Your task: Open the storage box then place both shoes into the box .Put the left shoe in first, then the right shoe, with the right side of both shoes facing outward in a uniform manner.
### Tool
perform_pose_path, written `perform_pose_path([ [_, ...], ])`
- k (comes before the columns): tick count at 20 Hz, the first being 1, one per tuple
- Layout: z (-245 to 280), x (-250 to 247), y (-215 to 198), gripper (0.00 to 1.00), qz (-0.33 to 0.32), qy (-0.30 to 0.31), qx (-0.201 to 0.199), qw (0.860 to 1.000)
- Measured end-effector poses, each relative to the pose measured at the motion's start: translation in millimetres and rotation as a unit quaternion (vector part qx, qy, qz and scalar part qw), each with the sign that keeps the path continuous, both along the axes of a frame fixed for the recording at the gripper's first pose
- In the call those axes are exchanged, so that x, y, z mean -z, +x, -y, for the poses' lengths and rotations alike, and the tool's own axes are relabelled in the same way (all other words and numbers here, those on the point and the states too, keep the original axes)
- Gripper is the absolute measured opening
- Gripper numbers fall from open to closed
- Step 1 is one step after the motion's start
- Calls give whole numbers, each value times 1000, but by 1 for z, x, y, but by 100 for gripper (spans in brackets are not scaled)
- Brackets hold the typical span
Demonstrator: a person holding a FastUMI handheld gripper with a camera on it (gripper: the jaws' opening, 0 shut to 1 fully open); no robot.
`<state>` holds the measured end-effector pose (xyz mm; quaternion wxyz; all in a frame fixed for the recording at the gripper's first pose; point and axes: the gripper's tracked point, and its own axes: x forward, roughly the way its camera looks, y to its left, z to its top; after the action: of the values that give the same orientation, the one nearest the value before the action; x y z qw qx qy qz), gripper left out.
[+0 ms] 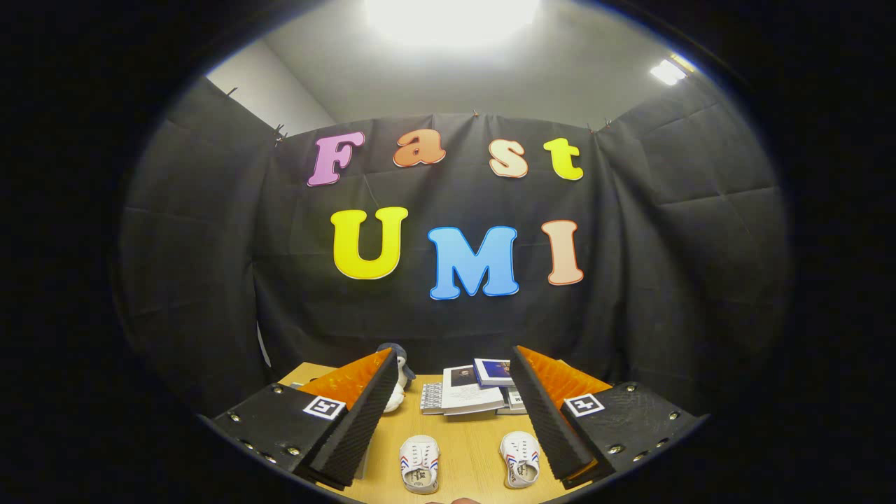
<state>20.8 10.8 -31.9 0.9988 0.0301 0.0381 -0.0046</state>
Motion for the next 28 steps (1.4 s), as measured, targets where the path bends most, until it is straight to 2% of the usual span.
perform_pose_path([
  [3, 7, 2, 15, 98, 0, 1, 0, 1000],
  [7, -2, 21, 43, 98, -20, 9, -32, 999],
  [11, -34, 55, 67, 98, -70, 51, -113, 990],
  [14, -61, 88, 79, 98, -119, 86, -173, 974],
  [18, -101, 134, 81, 98, -200, 145, -255, 935],
  [22, -131, 178, 85, 98, -274, 196, -303, 891],
  [26, -152, 235, 79, 98, -389, 247, -317, 829],
  [28, -162, 249, 77, 98, -422, 264, -326, 804],
])
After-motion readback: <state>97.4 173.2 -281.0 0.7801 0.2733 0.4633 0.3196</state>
